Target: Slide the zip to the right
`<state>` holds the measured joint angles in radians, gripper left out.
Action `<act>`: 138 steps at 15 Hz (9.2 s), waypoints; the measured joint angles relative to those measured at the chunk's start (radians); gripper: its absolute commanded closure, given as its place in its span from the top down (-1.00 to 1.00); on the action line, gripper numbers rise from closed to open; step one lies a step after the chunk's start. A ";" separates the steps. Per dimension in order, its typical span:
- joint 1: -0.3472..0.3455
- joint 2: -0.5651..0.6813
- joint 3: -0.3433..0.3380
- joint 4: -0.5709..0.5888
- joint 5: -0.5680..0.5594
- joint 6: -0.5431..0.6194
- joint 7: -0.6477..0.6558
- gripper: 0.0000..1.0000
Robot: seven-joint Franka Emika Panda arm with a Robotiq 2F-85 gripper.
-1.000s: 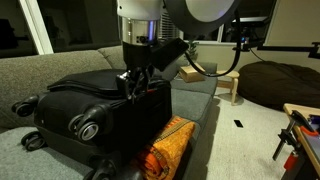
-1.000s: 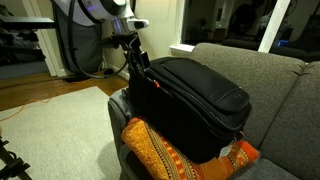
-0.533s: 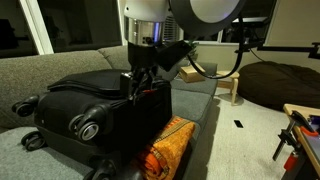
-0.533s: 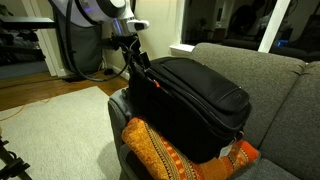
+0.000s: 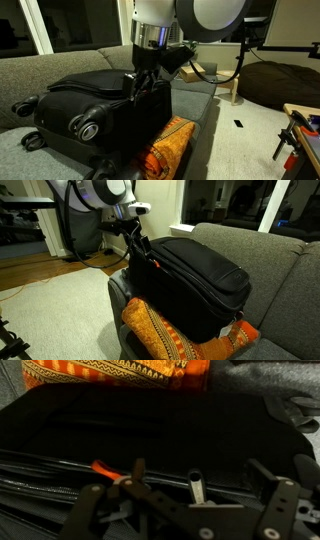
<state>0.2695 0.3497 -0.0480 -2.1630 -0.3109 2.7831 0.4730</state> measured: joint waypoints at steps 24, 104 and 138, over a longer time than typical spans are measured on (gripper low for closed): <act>-0.056 0.000 0.047 0.018 0.217 0.060 -0.199 -0.23; -0.267 0.005 -0.090 0.010 0.271 -0.028 -0.233 -0.87; -0.327 0.074 -0.019 0.137 0.294 -0.178 -0.653 1.00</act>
<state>-0.0571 0.4239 -0.0671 -2.0258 -0.0167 2.6048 -0.1805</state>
